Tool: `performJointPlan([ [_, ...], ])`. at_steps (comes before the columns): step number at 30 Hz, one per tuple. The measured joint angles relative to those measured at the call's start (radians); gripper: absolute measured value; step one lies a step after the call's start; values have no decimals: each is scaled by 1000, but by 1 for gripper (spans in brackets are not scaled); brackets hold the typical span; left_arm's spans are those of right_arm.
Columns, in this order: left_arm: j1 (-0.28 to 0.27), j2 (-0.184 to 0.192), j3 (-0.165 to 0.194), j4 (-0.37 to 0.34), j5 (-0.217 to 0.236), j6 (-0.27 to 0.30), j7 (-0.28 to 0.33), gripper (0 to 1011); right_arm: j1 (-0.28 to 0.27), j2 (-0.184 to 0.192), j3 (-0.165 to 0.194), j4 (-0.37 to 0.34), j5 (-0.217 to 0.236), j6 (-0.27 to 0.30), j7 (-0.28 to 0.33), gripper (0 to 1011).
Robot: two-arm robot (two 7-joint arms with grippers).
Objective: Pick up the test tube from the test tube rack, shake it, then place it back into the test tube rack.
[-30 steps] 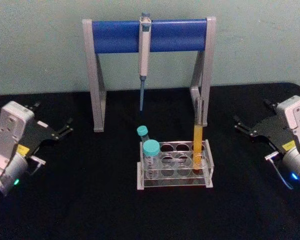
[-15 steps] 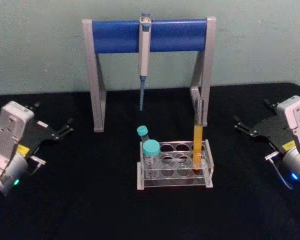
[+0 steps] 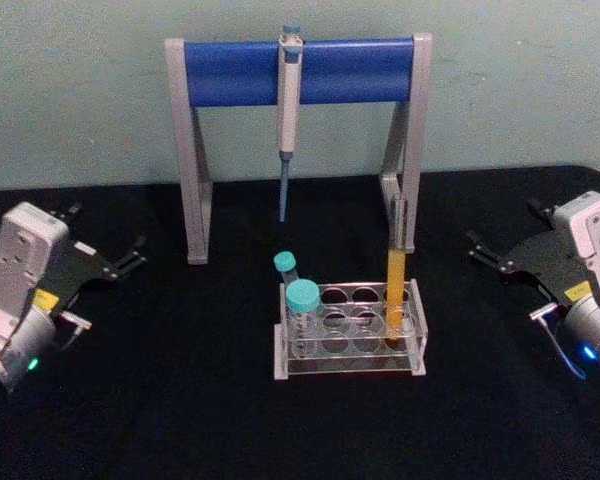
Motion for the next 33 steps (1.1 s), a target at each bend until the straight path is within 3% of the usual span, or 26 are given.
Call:
performJointPlan([
  [23,0,0,0,0,0,0,0,1001,-13,-3,13,-20,5,1,20,1000],
  [33,0,0,0,0,0,0,0,1001,-65,-19,50,-109,92,16,103,1000],
])
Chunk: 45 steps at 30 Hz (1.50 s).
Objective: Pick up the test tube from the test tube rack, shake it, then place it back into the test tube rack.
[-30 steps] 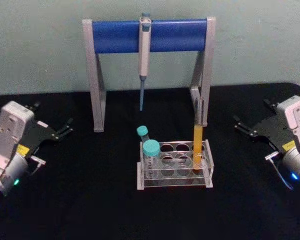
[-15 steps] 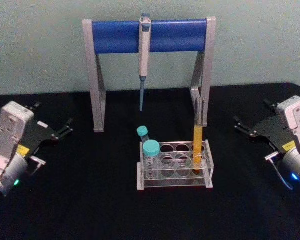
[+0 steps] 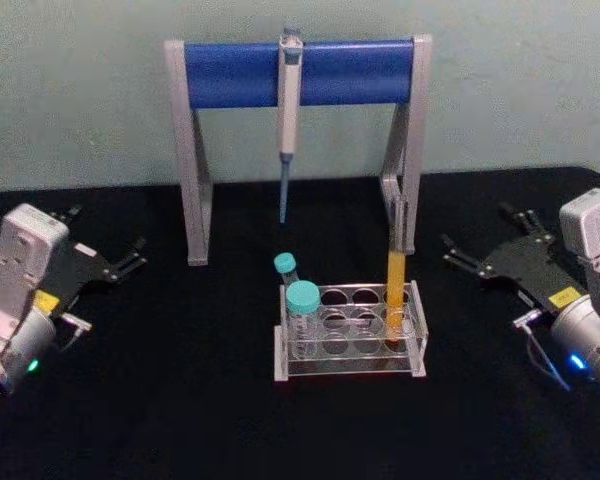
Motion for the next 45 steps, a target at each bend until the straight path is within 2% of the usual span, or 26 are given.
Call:
performJointPlan([
  [5,0,0,0,0,0,0,0,1001,-22,-22,12,-37,58,19,50,1000],
  [13,0,0,0,0,0,0,0,1001,-33,-48,13,-74,116,55,126,1000],
  [25,0,0,0,0,0,0,0,1001,-36,-71,23,-87,144,124,177,1000],
  [35,0,0,0,0,0,0,0,1001,7,-94,28,-37,164,202,243,1000],
  [45,0,0,0,0,0,0,0,1001,57,-127,26,20,148,225,286,1000],
])
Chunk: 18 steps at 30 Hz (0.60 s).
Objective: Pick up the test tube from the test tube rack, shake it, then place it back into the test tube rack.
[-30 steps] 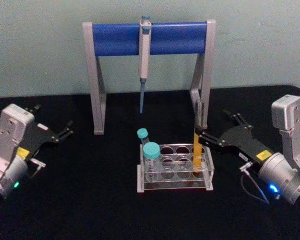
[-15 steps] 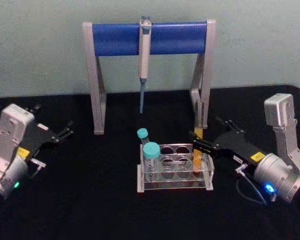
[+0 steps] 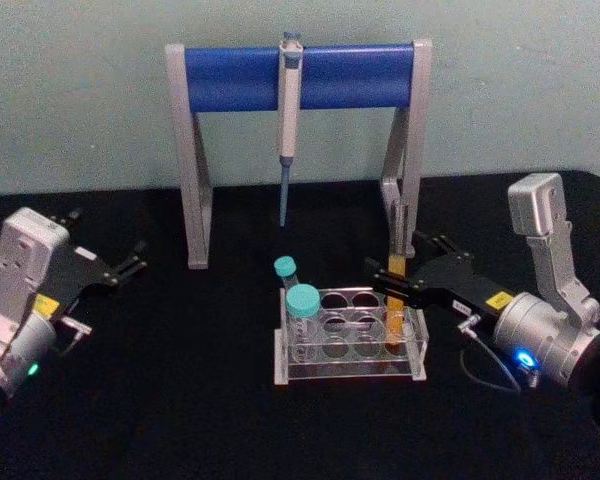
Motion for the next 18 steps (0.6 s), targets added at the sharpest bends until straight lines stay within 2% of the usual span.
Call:
performJointPlan([
  [7,0,0,0,0,0,0,0,1001,18,-18,0,29,-14,6,11,1000],
  [18,0,0,0,0,0,0,0,1001,16,-16,-1,26,-14,5,10,1000],
])
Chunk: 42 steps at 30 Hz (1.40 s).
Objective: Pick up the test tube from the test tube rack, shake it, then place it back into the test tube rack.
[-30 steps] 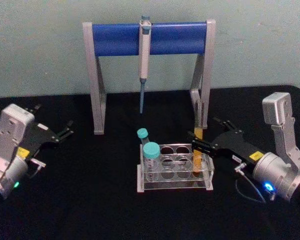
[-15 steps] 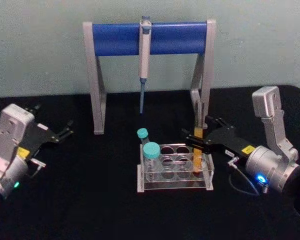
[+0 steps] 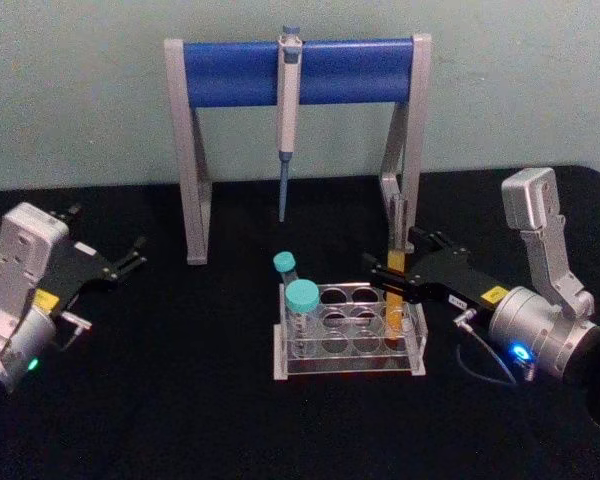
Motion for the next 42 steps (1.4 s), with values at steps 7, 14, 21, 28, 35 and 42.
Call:
performJointPlan([
  [7,0,0,0,0,0,0,0,1001,-1,1,0,-2,1,-1,-1,842],
  [14,0,0,0,0,0,0,0,1001,-2,1,0,-3,1,-2,-2,652],
  [21,0,0,0,0,0,0,0,1001,-2,2,0,-3,2,-2,-3,429],
  [28,0,0,0,0,0,0,0,1001,-2,2,0,-4,3,-3,-3,229],
  [35,0,0,0,0,0,0,0,1002,-2,2,0,-4,3,-3,-3,229],
  [42,0,0,0,0,0,0,0,1001,-4,-5,0,-9,-9,-19,4,229],
])
